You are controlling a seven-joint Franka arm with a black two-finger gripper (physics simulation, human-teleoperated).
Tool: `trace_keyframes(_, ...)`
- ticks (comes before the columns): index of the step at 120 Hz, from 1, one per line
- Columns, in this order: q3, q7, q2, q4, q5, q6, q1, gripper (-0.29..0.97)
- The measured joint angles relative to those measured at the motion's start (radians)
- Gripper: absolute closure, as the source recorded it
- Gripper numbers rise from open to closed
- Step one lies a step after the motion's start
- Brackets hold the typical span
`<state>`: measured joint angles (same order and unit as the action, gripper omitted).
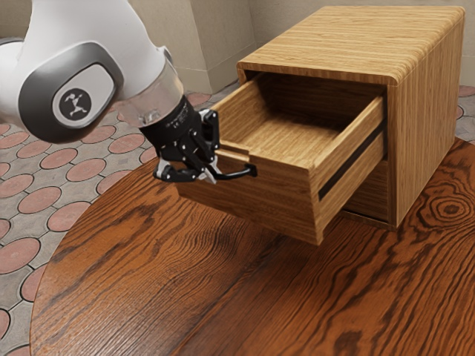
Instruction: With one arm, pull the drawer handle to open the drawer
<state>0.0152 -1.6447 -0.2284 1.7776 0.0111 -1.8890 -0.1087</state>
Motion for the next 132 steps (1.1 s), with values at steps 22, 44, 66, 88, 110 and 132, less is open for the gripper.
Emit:
trace_keyframes(22,0.011,0.000,-0.014,0.015,0.000,0.000,-0.012,0.75)
trace_keyframes(44,0.014,0.000,-0.017,0.019,0.000,-0.002,-0.015,0.67)
trace_keyframes(66,0.013,0.001,-0.028,0.019,0.001,-0.006,0.005,0.56)
trace_keyframes(88,0.014,0.001,-0.069,0.018,0.001,-0.005,0.011,0.50)
trace_keyframes(110,0.004,0.001,-0.019,-0.155,0.004,0.076,0.003,0.32)
trace_keyframes(132,-0.016,0.001,0.185,-0.390,0.006,0.193,0.005,0.13)
